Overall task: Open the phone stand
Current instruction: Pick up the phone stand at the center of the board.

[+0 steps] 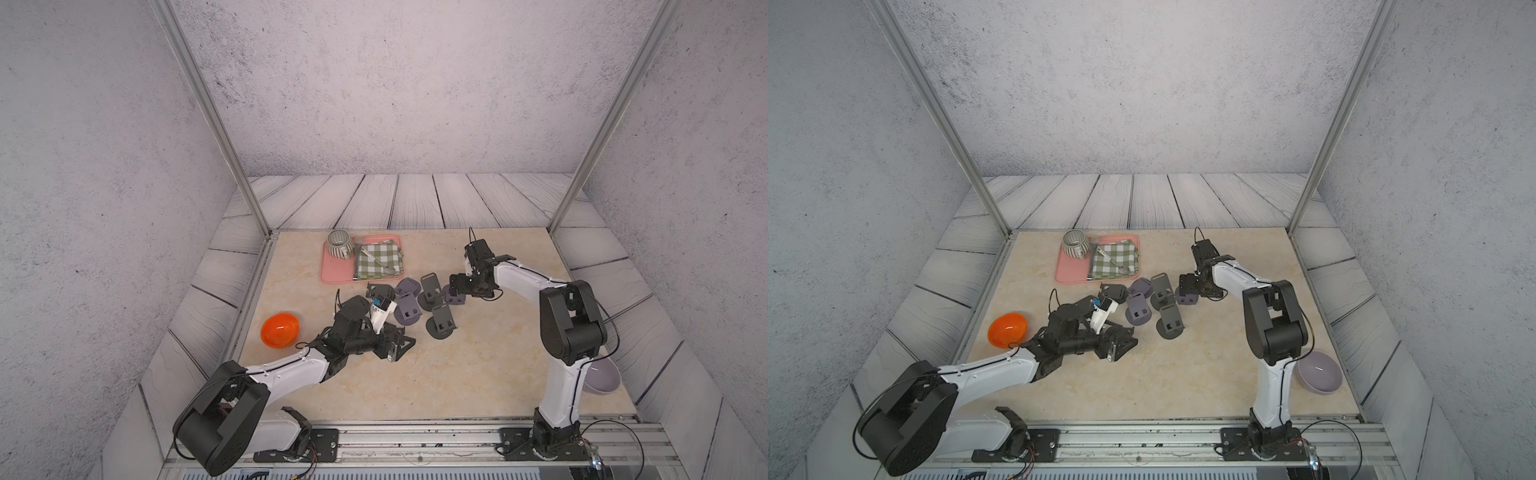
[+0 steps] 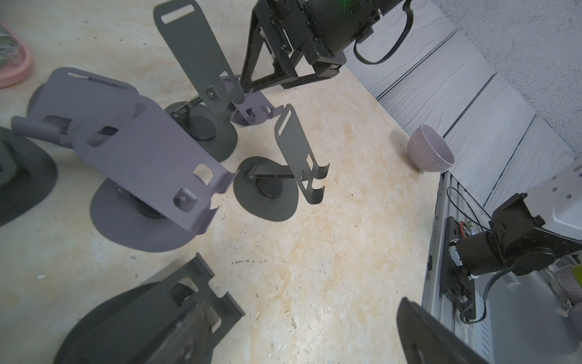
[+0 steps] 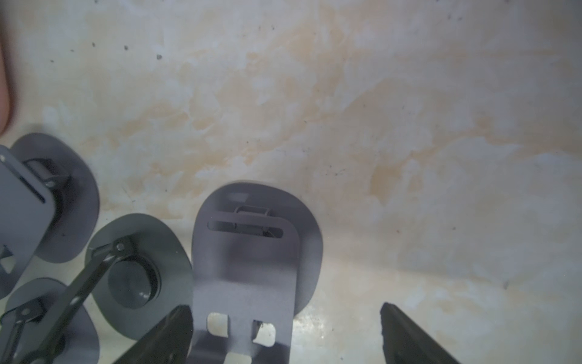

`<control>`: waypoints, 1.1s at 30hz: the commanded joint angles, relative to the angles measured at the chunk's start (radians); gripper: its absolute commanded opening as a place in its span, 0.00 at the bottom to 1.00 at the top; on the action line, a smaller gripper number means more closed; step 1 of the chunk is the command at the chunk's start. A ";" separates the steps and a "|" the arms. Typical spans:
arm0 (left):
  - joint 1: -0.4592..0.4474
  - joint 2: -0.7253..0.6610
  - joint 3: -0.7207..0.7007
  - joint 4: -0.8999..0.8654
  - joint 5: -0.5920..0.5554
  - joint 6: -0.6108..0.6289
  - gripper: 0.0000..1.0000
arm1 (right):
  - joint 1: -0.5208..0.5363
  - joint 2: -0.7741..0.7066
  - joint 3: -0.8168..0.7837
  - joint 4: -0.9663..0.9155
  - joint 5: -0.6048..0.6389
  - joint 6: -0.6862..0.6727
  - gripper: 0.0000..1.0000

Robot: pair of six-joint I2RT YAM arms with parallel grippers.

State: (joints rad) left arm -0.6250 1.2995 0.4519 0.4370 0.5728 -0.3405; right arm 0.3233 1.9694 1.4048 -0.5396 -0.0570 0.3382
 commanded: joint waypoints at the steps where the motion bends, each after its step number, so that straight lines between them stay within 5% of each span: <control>1: -0.008 0.014 0.028 0.011 0.013 0.001 0.98 | 0.015 0.016 0.023 -0.030 0.032 -0.011 0.97; 17: -0.015 0.037 0.039 0.006 0.016 0.003 0.98 | 0.045 0.114 0.080 -0.083 0.137 -0.022 0.99; 29: -0.017 0.041 0.042 0.005 0.016 0.005 0.98 | 0.045 0.092 0.065 -0.064 0.112 -0.041 0.63; 33: -0.017 0.041 0.042 0.003 0.016 0.005 0.98 | 0.045 0.071 0.048 -0.063 0.117 -0.044 0.64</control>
State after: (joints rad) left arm -0.6334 1.3296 0.4686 0.4374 0.5739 -0.3401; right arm 0.3691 2.0624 1.4666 -0.5896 0.0574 0.3038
